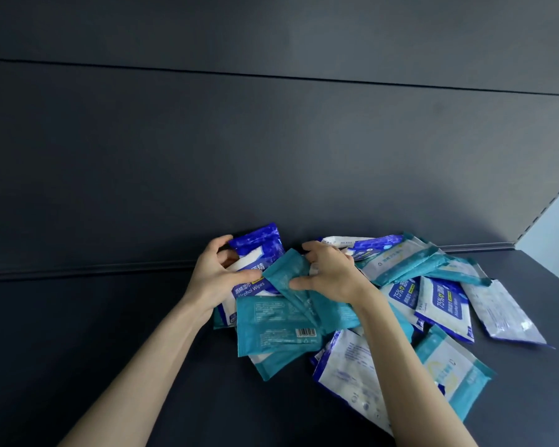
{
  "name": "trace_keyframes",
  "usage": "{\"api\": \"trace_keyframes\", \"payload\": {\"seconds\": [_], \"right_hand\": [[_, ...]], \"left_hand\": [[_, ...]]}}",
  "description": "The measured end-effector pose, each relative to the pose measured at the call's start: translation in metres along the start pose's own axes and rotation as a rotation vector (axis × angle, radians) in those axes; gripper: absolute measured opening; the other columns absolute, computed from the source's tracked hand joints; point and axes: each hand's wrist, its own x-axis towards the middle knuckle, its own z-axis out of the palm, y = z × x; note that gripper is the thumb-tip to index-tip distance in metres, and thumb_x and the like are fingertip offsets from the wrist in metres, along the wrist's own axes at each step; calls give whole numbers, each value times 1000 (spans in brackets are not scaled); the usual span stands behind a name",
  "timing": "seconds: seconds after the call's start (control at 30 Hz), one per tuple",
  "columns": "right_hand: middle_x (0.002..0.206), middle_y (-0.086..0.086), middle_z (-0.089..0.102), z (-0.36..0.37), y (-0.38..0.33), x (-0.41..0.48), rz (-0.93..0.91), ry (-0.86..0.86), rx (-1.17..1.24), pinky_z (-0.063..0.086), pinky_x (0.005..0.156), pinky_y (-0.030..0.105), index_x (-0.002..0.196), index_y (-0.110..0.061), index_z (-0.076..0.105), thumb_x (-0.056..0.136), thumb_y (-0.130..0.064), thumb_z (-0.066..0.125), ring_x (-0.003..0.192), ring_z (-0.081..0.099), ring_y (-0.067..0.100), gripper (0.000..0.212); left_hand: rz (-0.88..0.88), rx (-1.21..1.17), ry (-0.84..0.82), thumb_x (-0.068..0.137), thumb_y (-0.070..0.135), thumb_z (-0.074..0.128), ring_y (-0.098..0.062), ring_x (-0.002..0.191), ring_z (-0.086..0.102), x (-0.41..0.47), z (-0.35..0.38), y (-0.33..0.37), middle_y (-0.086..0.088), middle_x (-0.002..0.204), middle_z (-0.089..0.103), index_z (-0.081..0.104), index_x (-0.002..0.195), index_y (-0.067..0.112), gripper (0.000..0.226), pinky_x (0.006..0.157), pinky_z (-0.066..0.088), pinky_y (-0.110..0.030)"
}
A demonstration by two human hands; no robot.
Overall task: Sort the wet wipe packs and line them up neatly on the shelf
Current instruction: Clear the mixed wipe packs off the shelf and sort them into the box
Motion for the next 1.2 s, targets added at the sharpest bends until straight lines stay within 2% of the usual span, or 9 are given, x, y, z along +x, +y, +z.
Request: {"api": "trace_keyframes", "payload": {"seconds": [0.1, 0.2, 0.4, 0.53, 0.63, 0.83, 0.97, 1.1, 1.2], "right_hand": [[99, 2, 68, 3, -3, 5, -21, 91, 203, 47, 92, 45, 114, -14, 58, 63, -25, 87, 93, 62, 21, 59], [85, -2, 64, 2, -15, 8, -80, 187, 397, 53, 80, 41, 98, -17, 56, 61, -12, 88, 76, 59, 14, 49], [104, 19, 62, 5, -50, 18, -162, 121, 607, 55, 74, 46, 94, -18, 46, 63, -36, 84, 82, 61, 31, 52], [108, 7, 61, 14, -56, 18, -57, -84, 839, 57, 69, 31, 108, -11, 40, 86, -18, 69, 89, 66, 13, 37], [100, 4, 61, 28, -49, 16, -18, 70, 897, 57, 64, 27, 106, -10, 39, 86, -8, 68, 82, 64, 12, 36], [101, 13, 65, 39, -25, 12, 56, 300, 764, 55, 76, 55, 105, -18, 46, 85, -20, 71, 90, 67, 33, 32], [93, -1, 63, 43, -22, 10, 71, 268, 666, 56, 79, 46, 111, -12, 47, 87, -19, 68, 88, 67, 24, 33], [98, -1, 64, 49, -21, 10, 69, 257, 653, 56, 79, 40, 115, -10, 48, 87, -19, 68, 88, 66, 17, 35], [99, -1, 65, 52, -24, 9, 50, 253, 676, 56, 74, 32, 111, -11, 50, 86, -15, 69, 86, 65, 13, 32]], "left_hand": [[16, -82, 16, 64, -6, 81, -19, 86, 70, -4, -10, 2, -3, 100, 70, 60, 107, 13, 51, 67, 57, -30], [79, -125, 13, 71, -3, 76, -23, 81, 71, -7, -24, 6, -3, 90, 74, 66, 97, 13, 32, 66, 58, -30], [174, -219, 13, 78, 16, 68, -14, 78, 69, -8, -47, 17, -1, 89, 73, 65, 104, 12, 27, 64, 55, -22], [121, -206, 20, 82, 27, 63, -15, 80, 69, -11, -49, 15, -2, 89, 73, 64, 104, 12, 26, 67, 54, -25], [75, -57, 78, 92, 26, 58, -16, 78, 67, -15, -44, 4, -2, 85, 72, 63, 97, 6, 21, 70, 51, -27], [-46, 189, 103, 95, 34, 53, -22, 77, 63, -16, -37, -14, -13, 88, 70, 56, 100, -5, 40, 73, 48, -37], [-140, 138, 50, 89, 25, 65, -19, 88, 68, -11, -32, -12, -8, 98, 71, 58, 104, 4, 27, 80, 52, -34], [-259, -9, 79, 78, 14, 76, -24, 89, 69, -6, -36, -11, -13, 98, 71, 56, 109, -1, 40, 80, 55, -36], [-287, -15, -39, 81, 11, 72, -20, 79, 71, -9, -41, -7, -13, 93, 74, 66, 102, 0, 24, 69, 53, -28]]}}
